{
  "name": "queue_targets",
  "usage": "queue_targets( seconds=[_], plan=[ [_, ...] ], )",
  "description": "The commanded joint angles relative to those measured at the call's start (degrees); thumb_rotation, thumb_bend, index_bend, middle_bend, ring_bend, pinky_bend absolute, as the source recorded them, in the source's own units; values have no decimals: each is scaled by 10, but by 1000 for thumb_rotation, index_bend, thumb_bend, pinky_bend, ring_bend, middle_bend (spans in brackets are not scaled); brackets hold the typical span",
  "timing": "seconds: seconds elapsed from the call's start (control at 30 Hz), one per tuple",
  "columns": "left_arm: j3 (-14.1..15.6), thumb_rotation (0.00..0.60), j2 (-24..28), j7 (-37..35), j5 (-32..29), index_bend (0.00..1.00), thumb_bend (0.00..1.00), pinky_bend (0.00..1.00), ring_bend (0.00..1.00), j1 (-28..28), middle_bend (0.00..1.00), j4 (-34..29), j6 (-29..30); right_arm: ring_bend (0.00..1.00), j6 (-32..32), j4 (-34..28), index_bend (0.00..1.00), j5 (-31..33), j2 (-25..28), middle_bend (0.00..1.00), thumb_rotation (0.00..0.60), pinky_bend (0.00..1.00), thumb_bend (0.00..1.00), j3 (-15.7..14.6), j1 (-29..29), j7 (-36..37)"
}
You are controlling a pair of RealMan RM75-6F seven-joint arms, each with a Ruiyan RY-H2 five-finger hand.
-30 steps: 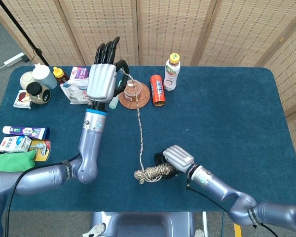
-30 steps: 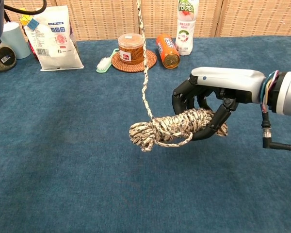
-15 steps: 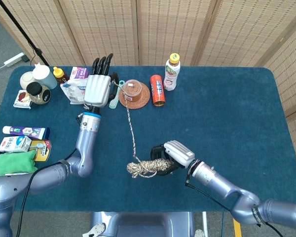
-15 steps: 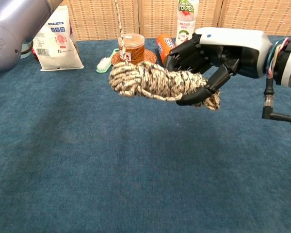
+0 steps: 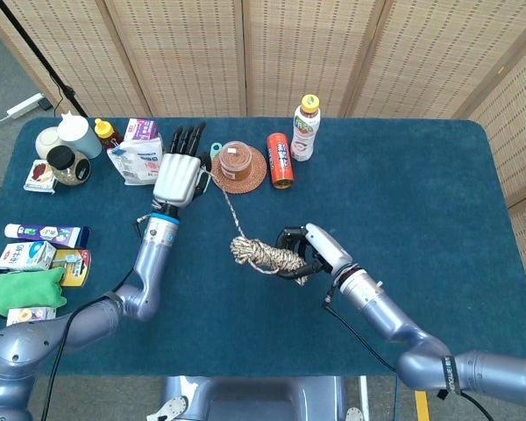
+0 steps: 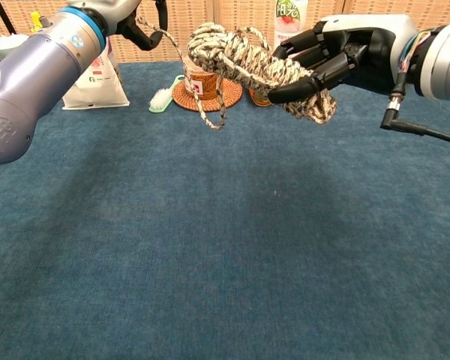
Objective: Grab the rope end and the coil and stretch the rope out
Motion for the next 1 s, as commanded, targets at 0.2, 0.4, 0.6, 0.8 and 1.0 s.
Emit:
queue_targets(
  seconds=[0.2, 0.4, 0.6, 0.8, 1.0],
  plan=[
    [31, 600, -18, -24, 46, 603, 426, 0, 0, 19, 0, 35, -10, 544, 18, -20, 751, 143, -5, 619, 600, 645, 748, 46, 13, -73],
    [54, 600, -20, -32, 80, 603, 425, 0, 0, 32, 0, 44, -13, 544, 70, -12, 749, 234, -26, 621, 600, 645, 750, 69, 27, -134],
    [58, 600, -19, -39, 95, 602, 424, 0, 0, 38, 0, 41, -14, 544, 100, 4, 748, 276, -43, 621, 600, 646, 750, 77, 39, -183],
    [65, 600, -15, -44, 116, 602, 424, 0, 0, 45, 0, 28, -12, 544, 121, 46, 748, 330, -67, 621, 600, 646, 750, 93, 53, -230],
    [70, 600, 1, -43, 144, 603, 424, 0, 0, 50, 0, -29, 0, 544, 150, 95, 748, 378, -99, 621, 600, 646, 750, 103, 67, -289]
  ],
)
